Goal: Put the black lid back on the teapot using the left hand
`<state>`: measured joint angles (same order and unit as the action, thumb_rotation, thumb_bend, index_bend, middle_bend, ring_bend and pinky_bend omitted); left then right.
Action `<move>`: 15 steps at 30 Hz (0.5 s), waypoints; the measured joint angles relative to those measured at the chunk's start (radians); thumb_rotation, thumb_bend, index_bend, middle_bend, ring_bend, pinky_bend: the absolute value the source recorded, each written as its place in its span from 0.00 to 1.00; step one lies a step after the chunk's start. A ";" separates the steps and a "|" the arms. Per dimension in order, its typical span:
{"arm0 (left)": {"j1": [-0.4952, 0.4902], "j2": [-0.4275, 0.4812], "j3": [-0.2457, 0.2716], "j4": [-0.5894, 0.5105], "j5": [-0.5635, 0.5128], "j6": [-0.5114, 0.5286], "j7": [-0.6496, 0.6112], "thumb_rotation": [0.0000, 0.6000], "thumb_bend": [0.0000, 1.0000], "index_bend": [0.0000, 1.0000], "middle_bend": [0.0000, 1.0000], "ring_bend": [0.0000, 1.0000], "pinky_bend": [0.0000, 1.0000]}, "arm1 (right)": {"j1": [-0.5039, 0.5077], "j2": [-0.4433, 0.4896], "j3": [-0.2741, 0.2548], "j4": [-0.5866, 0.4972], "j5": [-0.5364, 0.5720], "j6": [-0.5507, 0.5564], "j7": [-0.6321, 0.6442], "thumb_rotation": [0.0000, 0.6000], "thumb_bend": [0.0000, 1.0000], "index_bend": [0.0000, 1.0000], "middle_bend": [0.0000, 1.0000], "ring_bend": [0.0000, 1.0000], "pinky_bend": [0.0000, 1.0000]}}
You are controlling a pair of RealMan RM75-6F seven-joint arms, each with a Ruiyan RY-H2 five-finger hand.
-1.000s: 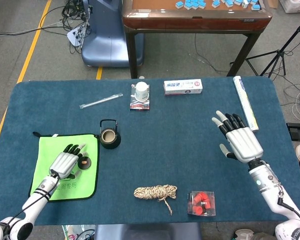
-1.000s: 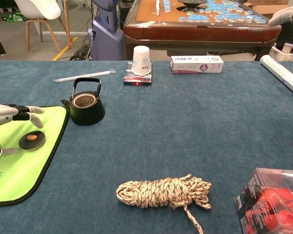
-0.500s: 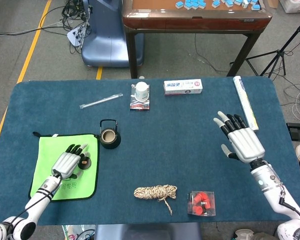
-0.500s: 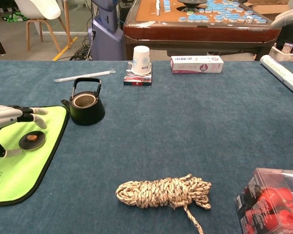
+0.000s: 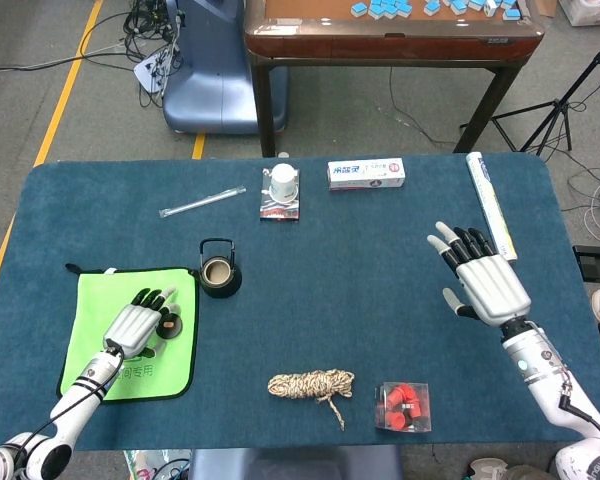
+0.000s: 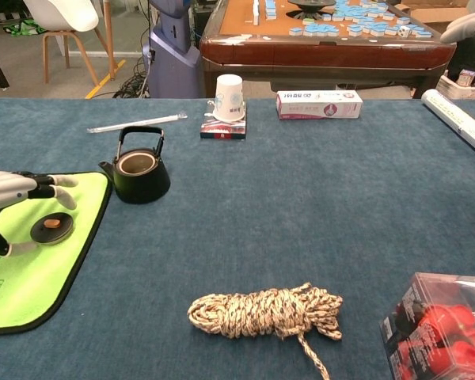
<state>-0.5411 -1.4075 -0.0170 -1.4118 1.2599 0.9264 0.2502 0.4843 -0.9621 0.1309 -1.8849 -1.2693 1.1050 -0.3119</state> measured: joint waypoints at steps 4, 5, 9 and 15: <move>-0.001 -0.002 0.001 0.003 -0.001 -0.004 -0.003 1.00 0.33 0.19 0.00 0.00 0.00 | 0.000 -0.001 -0.001 0.000 0.000 0.000 -0.001 1.00 0.41 0.00 0.00 0.00 0.00; -0.001 -0.002 0.001 0.003 -0.001 -0.005 -0.003 1.00 0.33 0.19 0.00 0.00 0.00 | 0.000 -0.001 -0.001 0.000 0.000 0.001 -0.002 1.00 0.41 0.00 0.00 0.00 0.00; -0.003 -0.002 0.002 0.004 -0.001 -0.008 -0.005 1.00 0.33 0.19 0.00 0.00 0.00 | -0.002 -0.001 -0.002 0.002 0.000 0.003 -0.001 1.00 0.41 0.00 0.00 0.00 0.00; -0.005 -0.007 0.004 0.014 0.001 -0.016 -0.014 1.00 0.33 0.19 0.00 0.00 0.00 | -0.003 -0.001 -0.002 0.006 0.000 0.002 0.006 1.00 0.41 0.00 0.00 0.00 0.00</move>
<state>-0.5458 -1.4146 -0.0129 -1.3974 1.2606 0.9103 0.2361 0.4816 -0.9628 0.1291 -1.8791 -1.2695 1.1065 -0.3064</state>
